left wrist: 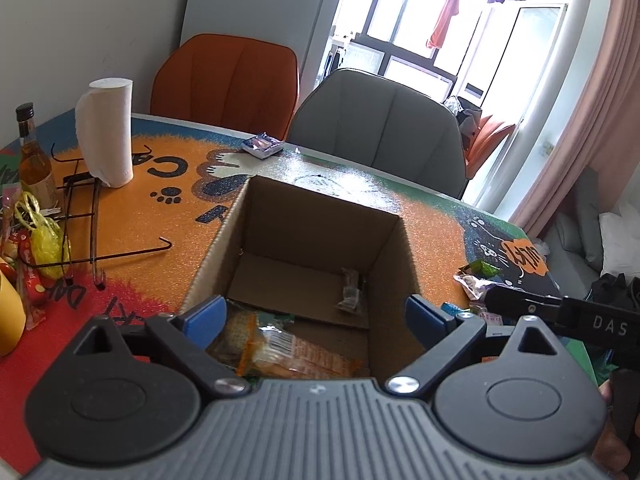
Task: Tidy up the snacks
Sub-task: 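Move both open tools back toward the remaining snack pile, then grasp the red candy bar with the left gripper, then lift the red bar with the left gripper while the right gripper grasps the clear white bread pack, then carry the red bar into the box and open the left gripper while the right carries the bread pack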
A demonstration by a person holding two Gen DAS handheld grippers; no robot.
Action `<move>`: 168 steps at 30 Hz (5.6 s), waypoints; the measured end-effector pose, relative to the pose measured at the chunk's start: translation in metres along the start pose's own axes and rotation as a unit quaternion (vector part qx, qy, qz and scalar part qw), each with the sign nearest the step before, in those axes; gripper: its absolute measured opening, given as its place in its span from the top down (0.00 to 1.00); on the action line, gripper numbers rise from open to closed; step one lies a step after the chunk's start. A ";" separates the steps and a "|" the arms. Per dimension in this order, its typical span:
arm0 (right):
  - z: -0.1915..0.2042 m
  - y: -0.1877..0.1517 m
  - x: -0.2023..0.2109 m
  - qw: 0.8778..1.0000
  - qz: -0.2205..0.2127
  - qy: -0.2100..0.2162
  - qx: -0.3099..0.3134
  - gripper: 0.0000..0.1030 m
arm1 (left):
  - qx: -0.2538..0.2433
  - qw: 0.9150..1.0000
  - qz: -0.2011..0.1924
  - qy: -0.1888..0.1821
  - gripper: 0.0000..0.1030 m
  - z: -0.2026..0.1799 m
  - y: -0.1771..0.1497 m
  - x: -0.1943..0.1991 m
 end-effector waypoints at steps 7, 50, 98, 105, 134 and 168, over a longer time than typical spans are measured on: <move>-0.035 -0.004 0.023 0.999 -0.015 -0.024 -0.022 0.18 | -0.017 1.000 -0.001 -0.010 0.00 -0.028 -0.004 -0.002; -0.173 -0.042 0.082 0.991 -0.004 -0.076 -0.110 0.00 | -0.050 0.995 0.042 -0.077 0.09 -0.167 -0.059 -0.045; -0.196 -0.046 0.024 0.988 0.012 -0.081 -0.129 0.08 | -0.058 0.993 0.089 -0.053 0.83 -0.165 -0.078 -0.103; -0.193 -0.035 0.003 0.987 0.024 -0.097 -0.126 0.10 | -0.054 0.993 0.090 -0.054 0.83 -0.156 -0.066 -0.108; -0.192 -0.033 -0.018 0.967 0.052 -0.248 -0.021 0.41 | -0.063 0.989 0.101 -0.084 0.83 -0.157 -0.056 -0.124; -0.169 -0.058 0.007 0.977 0.060 -0.203 -0.031 0.29 | -0.084 0.985 0.101 -0.115 0.83 -0.160 -0.068 -0.093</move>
Point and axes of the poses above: each gripper's, at about its wrist camera, not at the fingertips, and x roughly against the way its jaws point, z to its left, y to its top, the point moved 5 cm from there along -x, roughly the way its jaws point, and after that the axes turned 2 degrees about z, right-handed, at the moved point
